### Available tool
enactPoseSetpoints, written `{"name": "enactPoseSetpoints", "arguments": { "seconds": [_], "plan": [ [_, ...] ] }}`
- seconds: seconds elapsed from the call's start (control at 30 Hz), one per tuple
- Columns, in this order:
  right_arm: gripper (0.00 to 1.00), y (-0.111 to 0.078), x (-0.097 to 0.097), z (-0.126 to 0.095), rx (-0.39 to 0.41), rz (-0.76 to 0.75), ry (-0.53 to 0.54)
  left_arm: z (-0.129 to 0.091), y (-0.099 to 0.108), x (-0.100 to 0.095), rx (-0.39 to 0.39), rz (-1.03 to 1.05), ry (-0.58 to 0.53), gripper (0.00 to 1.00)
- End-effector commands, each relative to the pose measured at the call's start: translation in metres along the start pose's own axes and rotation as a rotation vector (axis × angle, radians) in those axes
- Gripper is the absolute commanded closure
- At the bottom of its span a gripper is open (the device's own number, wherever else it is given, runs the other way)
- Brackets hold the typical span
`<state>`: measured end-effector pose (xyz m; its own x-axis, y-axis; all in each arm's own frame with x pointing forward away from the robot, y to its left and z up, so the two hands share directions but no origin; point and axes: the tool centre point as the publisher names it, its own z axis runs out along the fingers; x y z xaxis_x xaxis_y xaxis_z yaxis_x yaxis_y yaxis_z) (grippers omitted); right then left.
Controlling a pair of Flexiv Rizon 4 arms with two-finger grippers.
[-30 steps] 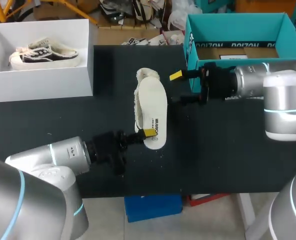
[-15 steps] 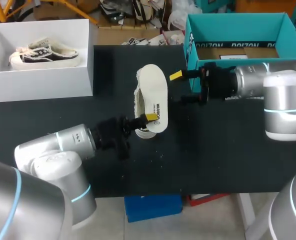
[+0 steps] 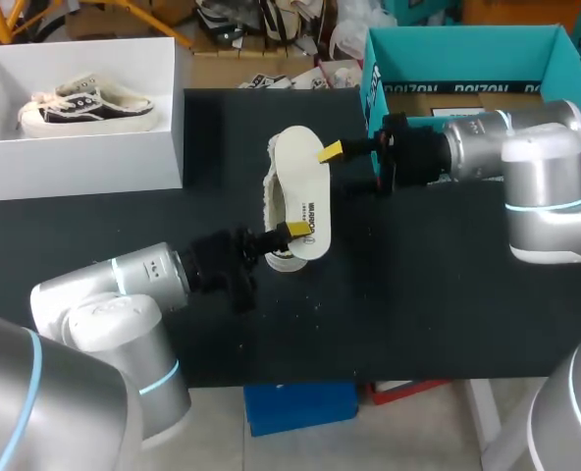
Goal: Take the shoe out of the shoebox, open the shoe tongue, remove and reinsert the insole, then place the shoe into the shoebox
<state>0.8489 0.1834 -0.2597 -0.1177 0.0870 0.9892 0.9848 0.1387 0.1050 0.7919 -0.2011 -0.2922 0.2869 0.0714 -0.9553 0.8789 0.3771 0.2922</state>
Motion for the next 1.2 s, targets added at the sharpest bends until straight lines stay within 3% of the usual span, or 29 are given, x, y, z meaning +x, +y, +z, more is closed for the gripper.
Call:
{"name": "enactPoseSetpoints", "arguments": {
  "seconds": [0.03, 0.27, 0.5, 0.57, 0.6, 0.63, 0.73, 0.93, 0.97, 1.07, 1.2],
  "plan": [
    [0.50, 0.008, -0.010, 0.018, 0.048, -0.008, 0.020, 0.001, -0.001, 0.000, -0.004, 0.003, 0.004, 1.00],
    [0.54, -0.007, -0.017, 0.031, 0.065, 0.003, 0.030, 0.001, -0.001, 0.000, -0.004, 0.003, 0.004, 1.00],
    [0.58, -0.014, -0.015, 0.031, 0.047, 0.002, 0.024, 0.001, -0.001, 0.000, -0.004, 0.003, 0.004, 1.00],
    [0.67, -0.014, -0.015, 0.030, 0.044, -0.001, 0.021, 0.001, -0.001, 0.000, -0.004, 0.003, 0.004, 1.00],
    [0.80, -0.014, -0.014, 0.030, 0.043, -0.002, 0.020, 0.001, -0.001, 0.000, -0.004, 0.003, 0.004, 1.00],
    [1.00, -0.014, -0.014, 0.030, 0.043, -0.002, 0.018, 0.001, -0.001, 0.000, -0.004, 0.003, 0.004, 1.00],
    [1.00, -0.014, -0.016, 0.033, 0.081, 0.008, -0.015, 0.001, -0.001, 0.000, -0.004, 0.003, 0.004, 1.00],
    [1.00, -0.014, -0.016, 0.033, 0.081, 0.008, -0.015, 0.001, -0.001, 0.000, -0.004, 0.003, 0.004, 1.00],
    [1.00, -0.014, -0.016, 0.033, 0.081, 0.008, -0.015, -0.002, 0.000, -0.005, -0.041, 0.010, 0.046, 0.00],
    [1.00, -0.014, -0.016, 0.033, 0.081, 0.008, -0.015, -0.012, 0.002, -0.013, -0.087, 0.032, 0.203, 0.00],
    [1.00, -0.014, -0.016, 0.033, 0.081, 0.008, -0.015, -0.040, 0.002, -0.028, -0.146, 0.046, 0.417, 0.00]
  ]
}}
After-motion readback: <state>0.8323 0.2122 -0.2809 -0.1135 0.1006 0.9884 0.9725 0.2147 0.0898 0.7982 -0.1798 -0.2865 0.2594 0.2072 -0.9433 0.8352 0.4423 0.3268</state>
